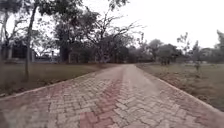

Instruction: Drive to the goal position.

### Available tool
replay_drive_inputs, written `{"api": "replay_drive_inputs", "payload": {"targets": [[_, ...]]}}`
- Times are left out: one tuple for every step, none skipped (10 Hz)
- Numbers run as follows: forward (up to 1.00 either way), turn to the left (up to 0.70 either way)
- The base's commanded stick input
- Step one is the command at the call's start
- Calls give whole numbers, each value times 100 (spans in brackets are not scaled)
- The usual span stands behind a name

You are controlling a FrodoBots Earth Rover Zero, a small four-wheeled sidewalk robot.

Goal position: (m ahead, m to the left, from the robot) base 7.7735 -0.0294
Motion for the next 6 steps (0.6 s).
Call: {"api": "replay_drive_inputs", "payload": {"targets": [[70, 0], [70, 0], [70, 0], [70, 0], [70, 0], [70, 0]]}}
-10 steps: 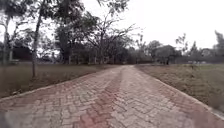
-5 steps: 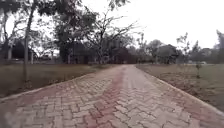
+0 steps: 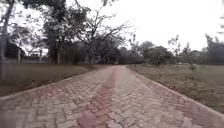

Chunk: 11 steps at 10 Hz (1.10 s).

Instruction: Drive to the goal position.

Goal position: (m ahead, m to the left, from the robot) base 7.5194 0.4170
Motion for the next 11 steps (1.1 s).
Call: {"api": "replay_drive_inputs", "payload": {"targets": [[70, 0], [70, 0], [70, 0], [70, 0], [70, 0], [70, 0], [70, 0], [70, 0], [70, 0], [70, 0], [70, 0]]}}
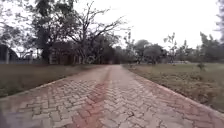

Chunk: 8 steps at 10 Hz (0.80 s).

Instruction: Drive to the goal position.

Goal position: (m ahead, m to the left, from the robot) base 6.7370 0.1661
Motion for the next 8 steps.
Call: {"api": "replay_drive_inputs", "payload": {"targets": [[70, 0], [70, 0], [70, 0], [70, 0], [70, 0], [70, 0], [70, 0], [70, 0]]}}
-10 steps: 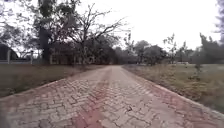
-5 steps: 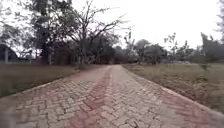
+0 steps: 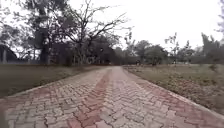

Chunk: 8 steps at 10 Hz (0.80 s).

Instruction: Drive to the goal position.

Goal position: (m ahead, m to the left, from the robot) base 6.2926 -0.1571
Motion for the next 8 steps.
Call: {"api": "replay_drive_inputs", "payload": {"targets": [[70, 0], [70, 0], [70, 0], [70, 0], [70, 0], [70, 0], [70, 0], [70, 0]]}}
